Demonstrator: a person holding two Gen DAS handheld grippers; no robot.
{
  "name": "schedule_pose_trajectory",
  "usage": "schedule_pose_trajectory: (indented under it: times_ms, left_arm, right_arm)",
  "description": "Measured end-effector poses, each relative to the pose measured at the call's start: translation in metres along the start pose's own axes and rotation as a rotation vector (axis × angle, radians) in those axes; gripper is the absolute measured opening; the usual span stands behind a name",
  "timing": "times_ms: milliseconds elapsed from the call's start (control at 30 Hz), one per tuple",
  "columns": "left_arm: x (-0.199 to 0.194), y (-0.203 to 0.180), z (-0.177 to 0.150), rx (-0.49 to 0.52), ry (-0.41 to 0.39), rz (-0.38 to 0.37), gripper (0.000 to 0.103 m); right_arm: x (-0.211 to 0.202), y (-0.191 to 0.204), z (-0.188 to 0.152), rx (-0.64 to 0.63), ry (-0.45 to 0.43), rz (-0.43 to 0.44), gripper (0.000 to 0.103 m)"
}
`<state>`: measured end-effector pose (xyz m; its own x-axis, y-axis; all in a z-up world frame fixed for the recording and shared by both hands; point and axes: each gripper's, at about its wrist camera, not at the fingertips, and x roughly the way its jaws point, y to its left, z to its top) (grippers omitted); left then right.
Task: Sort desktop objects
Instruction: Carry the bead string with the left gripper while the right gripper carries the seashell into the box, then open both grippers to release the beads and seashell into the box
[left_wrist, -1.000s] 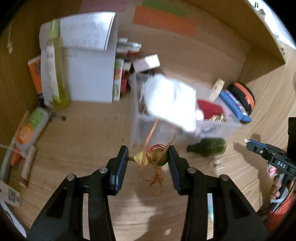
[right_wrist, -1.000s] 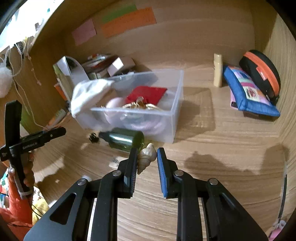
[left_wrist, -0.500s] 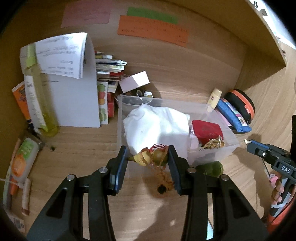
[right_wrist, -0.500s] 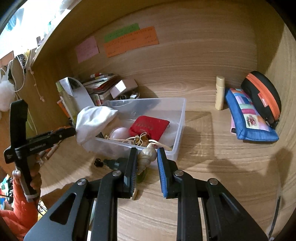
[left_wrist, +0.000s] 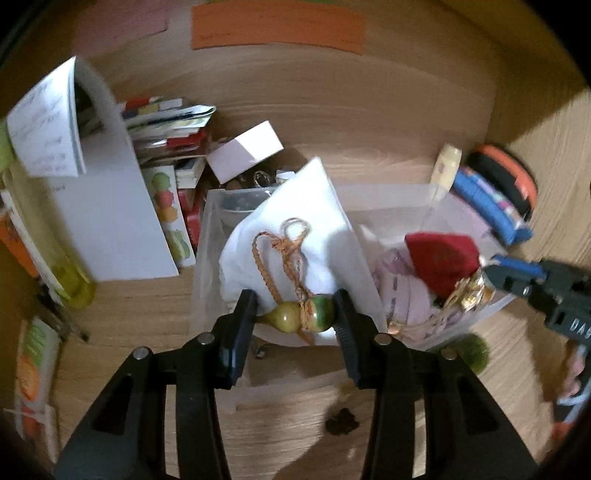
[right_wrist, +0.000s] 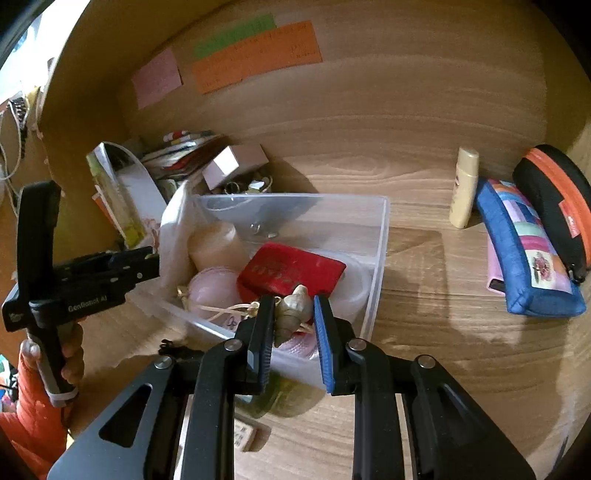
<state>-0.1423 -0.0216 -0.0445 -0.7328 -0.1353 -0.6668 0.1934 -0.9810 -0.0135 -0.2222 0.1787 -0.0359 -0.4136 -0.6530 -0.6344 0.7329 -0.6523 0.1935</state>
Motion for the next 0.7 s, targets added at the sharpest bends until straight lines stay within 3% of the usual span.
schedule_pose_trajectory:
  times_ms: [433, 500, 533, 567, 667, 700]
  left_arm:
    - [-0.002, 0.003, -0.001, 0.001, -0.012, -0.004, 0.044]
    - [-0.005, 0.002, -0.002, 0.006, -0.013, 0.02, 0.054]
    - [-0.006, 0.001, -0.001, 0.007, -0.01, 0.02, 0.055]
    - [-0.007, 0.0, -0.001, 0.005, -0.009, 0.019, 0.06]
    - [-0.017, -0.004, -0.004, 0.009, -0.038, 0.024, 0.082]
    - [-0.021, -0.005, -0.005, 0.011, -0.049, 0.015, 0.085]
  right_arm:
    - [0.003, 0.009, -0.003, -0.081, -0.015, -0.099, 0.02]
    - [0.001, 0.011, -0.003, -0.085, -0.015, -0.143, 0.034]
    - [0.0, 0.012, -0.003, -0.085, -0.013, -0.129, 0.038]
    - [-0.003, 0.013, -0.003, -0.077, -0.009, -0.105, 0.048]
    - [-0.015, 0.022, -0.004, -0.075, -0.039, -0.116, 0.075]
    - [-0.019, 0.025, -0.005, -0.088, -0.059, -0.138, 0.079]
